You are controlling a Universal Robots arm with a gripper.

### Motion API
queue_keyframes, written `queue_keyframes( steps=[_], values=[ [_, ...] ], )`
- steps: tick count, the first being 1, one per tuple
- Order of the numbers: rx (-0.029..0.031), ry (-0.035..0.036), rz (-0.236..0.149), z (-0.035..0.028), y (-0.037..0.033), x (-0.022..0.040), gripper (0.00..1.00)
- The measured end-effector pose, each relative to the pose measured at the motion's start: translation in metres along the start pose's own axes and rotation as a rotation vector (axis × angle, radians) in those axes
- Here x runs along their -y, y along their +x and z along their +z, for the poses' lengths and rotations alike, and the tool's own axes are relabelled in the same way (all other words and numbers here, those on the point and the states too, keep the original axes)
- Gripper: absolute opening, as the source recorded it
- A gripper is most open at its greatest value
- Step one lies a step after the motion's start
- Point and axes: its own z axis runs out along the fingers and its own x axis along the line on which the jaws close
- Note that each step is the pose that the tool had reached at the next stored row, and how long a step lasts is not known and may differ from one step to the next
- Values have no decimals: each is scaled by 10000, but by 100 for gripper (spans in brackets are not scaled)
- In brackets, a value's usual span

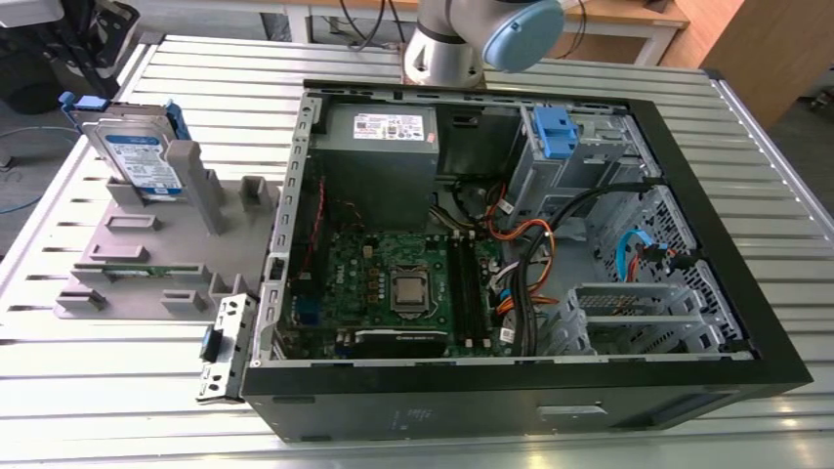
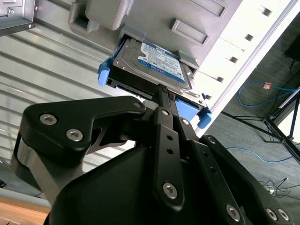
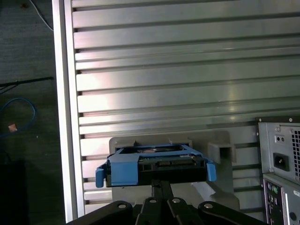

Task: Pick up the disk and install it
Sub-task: 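Reach for the disk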

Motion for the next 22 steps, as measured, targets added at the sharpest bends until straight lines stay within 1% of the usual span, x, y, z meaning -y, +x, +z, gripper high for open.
queue_keyframes(
  steps=[6,9,22],
  values=[
    [-8,-2,-158,11,-4,-3,11],
    [-12,-1,-217,13,-4,-15,11],
    [-13,-1,-222,31,-4,-15,11]
  ],
)
